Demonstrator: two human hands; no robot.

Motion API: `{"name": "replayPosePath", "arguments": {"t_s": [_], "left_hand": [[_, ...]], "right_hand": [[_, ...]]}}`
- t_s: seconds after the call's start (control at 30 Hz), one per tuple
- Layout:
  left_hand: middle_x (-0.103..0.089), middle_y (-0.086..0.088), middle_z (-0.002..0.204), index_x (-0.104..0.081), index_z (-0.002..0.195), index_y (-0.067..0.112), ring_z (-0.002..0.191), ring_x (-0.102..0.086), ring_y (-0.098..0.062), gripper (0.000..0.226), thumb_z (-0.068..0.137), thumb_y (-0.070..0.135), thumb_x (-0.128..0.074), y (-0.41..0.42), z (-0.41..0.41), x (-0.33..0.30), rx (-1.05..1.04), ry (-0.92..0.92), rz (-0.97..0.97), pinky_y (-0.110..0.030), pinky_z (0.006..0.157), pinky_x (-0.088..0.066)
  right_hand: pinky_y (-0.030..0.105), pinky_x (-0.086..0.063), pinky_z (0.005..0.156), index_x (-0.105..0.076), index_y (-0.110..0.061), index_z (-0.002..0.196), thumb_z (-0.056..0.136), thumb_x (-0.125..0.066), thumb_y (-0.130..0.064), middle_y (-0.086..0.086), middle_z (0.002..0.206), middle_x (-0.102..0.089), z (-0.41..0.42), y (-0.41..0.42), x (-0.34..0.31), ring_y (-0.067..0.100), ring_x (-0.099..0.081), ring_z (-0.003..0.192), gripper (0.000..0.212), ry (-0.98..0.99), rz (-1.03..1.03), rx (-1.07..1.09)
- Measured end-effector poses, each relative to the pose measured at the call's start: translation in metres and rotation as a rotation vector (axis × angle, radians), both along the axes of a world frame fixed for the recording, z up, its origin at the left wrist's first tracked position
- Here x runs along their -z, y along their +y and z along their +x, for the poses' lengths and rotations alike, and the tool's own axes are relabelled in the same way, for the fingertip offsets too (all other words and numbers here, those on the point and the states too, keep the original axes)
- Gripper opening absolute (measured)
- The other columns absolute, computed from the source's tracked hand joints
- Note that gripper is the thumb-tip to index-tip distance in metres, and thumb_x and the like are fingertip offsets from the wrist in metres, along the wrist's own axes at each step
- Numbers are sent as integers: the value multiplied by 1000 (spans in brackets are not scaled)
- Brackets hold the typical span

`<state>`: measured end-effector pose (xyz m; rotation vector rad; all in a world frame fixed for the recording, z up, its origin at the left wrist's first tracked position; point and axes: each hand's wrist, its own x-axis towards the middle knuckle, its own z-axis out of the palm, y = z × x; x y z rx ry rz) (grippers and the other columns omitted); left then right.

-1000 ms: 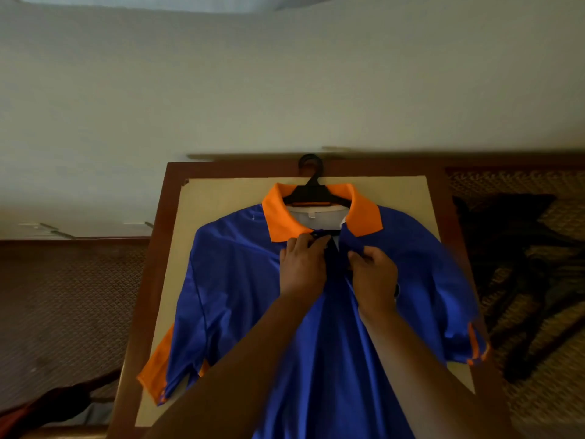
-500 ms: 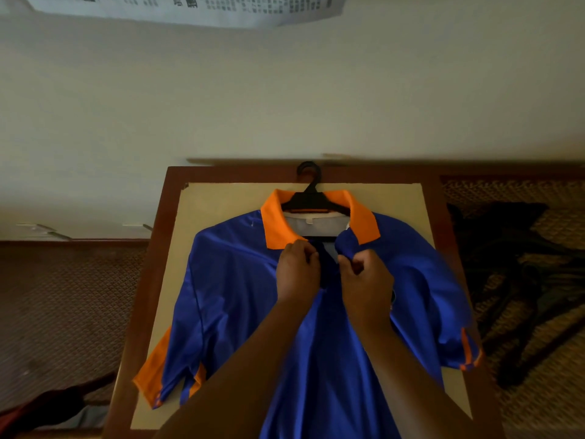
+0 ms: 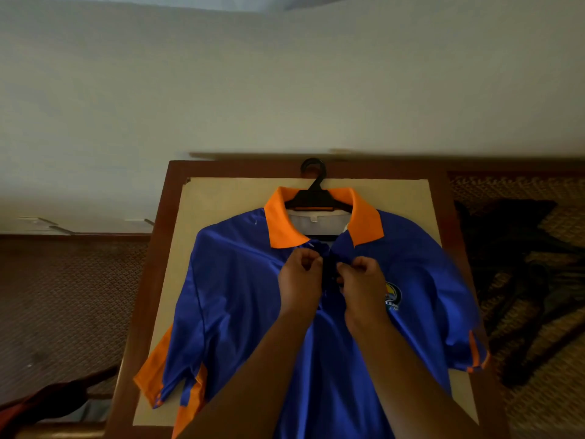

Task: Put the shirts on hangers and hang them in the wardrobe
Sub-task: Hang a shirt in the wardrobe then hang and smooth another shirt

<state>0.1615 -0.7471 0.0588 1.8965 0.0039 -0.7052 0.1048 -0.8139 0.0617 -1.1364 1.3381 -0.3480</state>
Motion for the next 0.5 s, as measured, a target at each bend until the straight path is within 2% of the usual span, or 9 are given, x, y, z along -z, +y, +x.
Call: {"name": "replayPosePath", "arguments": {"t_s": [0.07, 0.17, 0.3, 0.5], "left_hand": [[-63, 3, 82, -61, 94, 18, 68, -59, -3, 5, 94, 16, -57, 0, -1, 2, -13, 12, -12, -10, 56, -46], [-64, 2, 86, -61, 95, 19, 77, -62, -10, 4, 94, 17, -58, 0, -3, 3, -41, 13, -17, -15, 61, -49], [-64, 3, 86, -61, 96, 18, 76, -62, -9, 4, 94, 17, -58, -1, -5, 3, -58, 23, -28, -13, 59, -49], [-66, 1, 83, -61, 90, 18, 77, -63, -12, 5, 93, 16, -58, 0, -8, 4, -52, 46, -39, -19, 65, -51]], "right_hand": [[31, -49, 69, -55, -14, 100, 83, -68, -6, 8, 93, -63, 1, 1, 1, 21, -61, 84, 23, -21, 85, 32], [29, -48, 66, -58, -8, 106, 84, -69, -7, 10, 97, -63, 3, 2, 1, 19, -59, 82, 24, -22, 163, 93], [26, -46, 62, -58, -8, 99, 88, -65, -10, 9, 90, -62, 3, 7, 2, 18, -57, 76, 13, 8, 111, 147], [23, -45, 60, -56, -12, 97, 89, -63, -11, 3, 83, -60, -1, 11, -3, 13, -55, 71, 11, 10, 1, 118]]}}
